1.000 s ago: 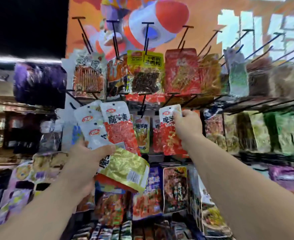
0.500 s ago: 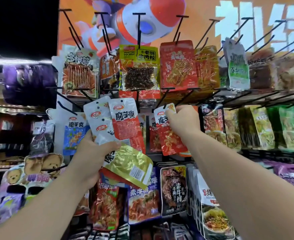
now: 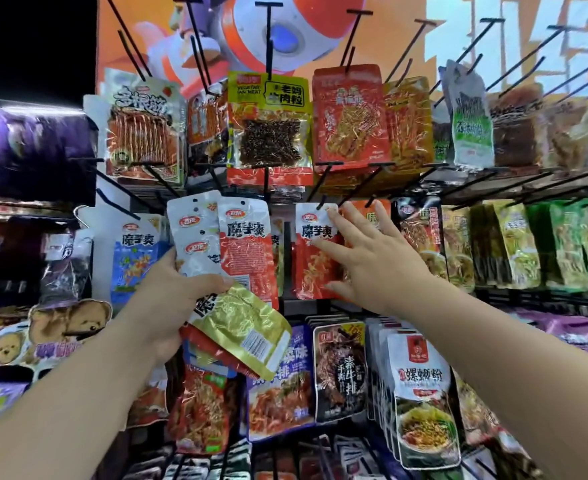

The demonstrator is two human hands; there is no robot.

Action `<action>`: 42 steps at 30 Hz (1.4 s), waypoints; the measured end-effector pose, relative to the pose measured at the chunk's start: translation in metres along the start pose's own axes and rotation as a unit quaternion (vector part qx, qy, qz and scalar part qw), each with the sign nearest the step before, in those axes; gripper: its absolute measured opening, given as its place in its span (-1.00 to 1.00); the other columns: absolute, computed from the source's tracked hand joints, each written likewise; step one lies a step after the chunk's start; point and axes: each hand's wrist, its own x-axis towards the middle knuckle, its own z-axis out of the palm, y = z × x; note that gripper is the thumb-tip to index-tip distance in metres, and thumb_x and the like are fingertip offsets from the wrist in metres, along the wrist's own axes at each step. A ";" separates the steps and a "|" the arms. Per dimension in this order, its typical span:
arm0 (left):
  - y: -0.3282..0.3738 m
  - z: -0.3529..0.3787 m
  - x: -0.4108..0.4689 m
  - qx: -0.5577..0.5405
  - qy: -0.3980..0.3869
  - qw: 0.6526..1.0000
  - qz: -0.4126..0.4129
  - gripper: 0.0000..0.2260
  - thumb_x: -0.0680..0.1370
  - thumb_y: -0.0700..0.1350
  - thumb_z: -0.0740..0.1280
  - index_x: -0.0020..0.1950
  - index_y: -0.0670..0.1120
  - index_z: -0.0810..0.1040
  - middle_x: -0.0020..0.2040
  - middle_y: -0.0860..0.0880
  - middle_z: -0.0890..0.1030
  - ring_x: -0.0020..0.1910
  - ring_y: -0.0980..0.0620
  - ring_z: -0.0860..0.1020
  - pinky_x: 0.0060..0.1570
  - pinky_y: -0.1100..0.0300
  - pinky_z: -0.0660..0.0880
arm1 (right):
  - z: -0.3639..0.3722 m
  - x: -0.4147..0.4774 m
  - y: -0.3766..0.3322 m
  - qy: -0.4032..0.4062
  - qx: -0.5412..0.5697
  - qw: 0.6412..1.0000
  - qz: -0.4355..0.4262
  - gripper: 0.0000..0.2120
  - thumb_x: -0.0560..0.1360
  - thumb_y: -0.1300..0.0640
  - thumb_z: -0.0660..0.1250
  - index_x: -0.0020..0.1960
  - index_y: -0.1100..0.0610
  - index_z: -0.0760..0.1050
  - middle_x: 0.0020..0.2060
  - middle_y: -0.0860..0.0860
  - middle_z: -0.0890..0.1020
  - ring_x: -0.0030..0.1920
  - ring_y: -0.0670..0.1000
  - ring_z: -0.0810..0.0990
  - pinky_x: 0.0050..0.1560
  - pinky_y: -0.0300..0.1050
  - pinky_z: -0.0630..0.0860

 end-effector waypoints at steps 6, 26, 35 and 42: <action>0.000 -0.002 -0.001 -0.011 -0.007 1.000 0.002 -0.59 0.44 -0.39 0.52 0.17 -0.03 0.56 0.00 -0.13 0.75 0.05 -0.27 0.70 0.18 -0.28 0.60 | -0.001 0.020 -0.006 -0.064 -0.074 0.995 -0.023 -0.28 0.63 -0.41 -0.09 0.67 -0.16 -0.23 0.68 0.07 -0.19 0.64 0.18 -0.34 0.51 0.42 -0.40; -0.003 -0.003 0.001 -0.013 -0.007 1.000 0.010 -0.61 0.44 -0.40 0.52 0.13 -0.04 0.55 -0.08 -0.10 0.72 -0.03 -0.21 0.70 0.05 -0.16 0.62 | 0.016 0.050 -0.017 -0.190 -0.236 0.953 -0.026 -0.35 0.66 -0.34 -0.11 0.68 -0.18 -0.17 0.67 0.02 -0.19 0.61 0.28 -0.38 0.36 0.59 -0.49; 0.002 -0.001 -0.001 -0.009 -0.004 1.000 0.008 -0.59 0.43 -0.38 0.54 0.15 -0.03 0.55 0.03 -0.14 0.70 0.12 -0.28 0.68 0.23 -0.28 0.57 | 0.010 0.037 -0.017 -0.158 -0.196 0.967 -0.028 -0.36 0.67 -0.31 -0.11 0.69 -0.10 -0.01 0.68 0.07 -0.06 0.63 0.27 -0.31 0.41 0.55 -0.47; 0.009 0.002 -0.007 -0.028 -0.006 1.000 0.010 -0.63 0.46 -0.41 0.50 0.08 -0.01 0.54 -0.14 -0.04 0.74 -0.11 -0.13 0.71 -0.09 -0.04 0.65 | 0.009 0.032 -0.024 -0.094 -0.117 0.986 -0.071 -0.46 0.71 -0.11 -0.03 0.68 -0.08 0.07 0.67 0.05 0.08 0.66 0.20 -0.24 0.46 0.46 -0.45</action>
